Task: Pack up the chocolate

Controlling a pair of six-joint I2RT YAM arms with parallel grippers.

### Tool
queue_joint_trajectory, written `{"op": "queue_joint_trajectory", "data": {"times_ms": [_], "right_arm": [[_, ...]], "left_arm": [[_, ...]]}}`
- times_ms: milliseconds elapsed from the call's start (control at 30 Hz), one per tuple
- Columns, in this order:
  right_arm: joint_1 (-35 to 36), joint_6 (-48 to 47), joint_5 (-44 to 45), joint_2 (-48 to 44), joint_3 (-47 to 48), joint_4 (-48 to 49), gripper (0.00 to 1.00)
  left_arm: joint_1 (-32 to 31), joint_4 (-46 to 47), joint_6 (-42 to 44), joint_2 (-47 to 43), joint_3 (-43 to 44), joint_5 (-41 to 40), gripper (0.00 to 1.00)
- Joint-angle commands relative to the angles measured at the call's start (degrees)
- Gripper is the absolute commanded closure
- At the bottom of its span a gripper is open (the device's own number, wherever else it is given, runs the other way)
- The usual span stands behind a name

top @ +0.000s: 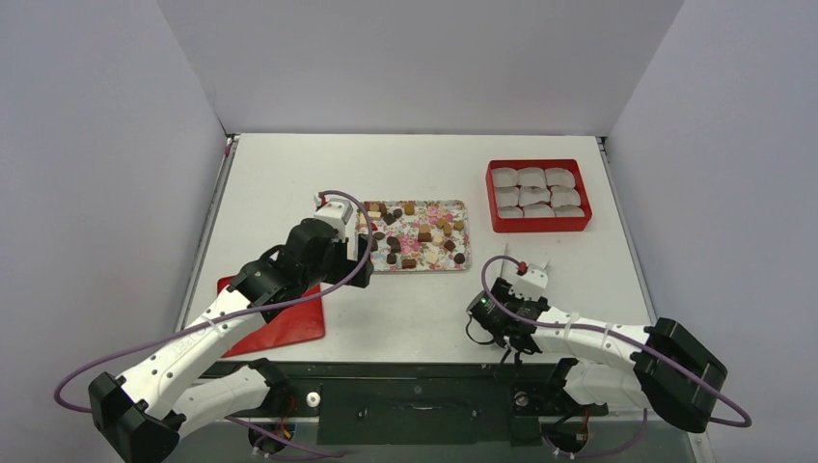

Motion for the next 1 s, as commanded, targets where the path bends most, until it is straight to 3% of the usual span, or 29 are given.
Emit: {"op": "queue_joint_trajectory", "data": {"times_ms": [0, 500, 733, 967], "right_arm": [[0.4, -1.0, 1.6, -3.6, 0.2, 0.4, 0.39], [0.3, -9.7, -2.4, -22.0, 12.2, -17.3, 0.44], [-0.3, -15.4, -9.0, -24.2, 21.0, -22.2, 0.44], [-0.7, -22.5, -17.6, -20.7, 32.4, -25.0, 0.47]], "left_arm": [[0.3, 1.6, -0.3, 0.0, 0.2, -0.2, 0.04], [0.3, 0.3, -0.2, -0.5, 0.4, -4.4, 0.03], [0.3, -1.4, -0.1, -0.8, 1.8, -7.1, 0.04], [0.4, -3.6, 1.1, -1.6, 2.8, -11.5, 0.04]]}}
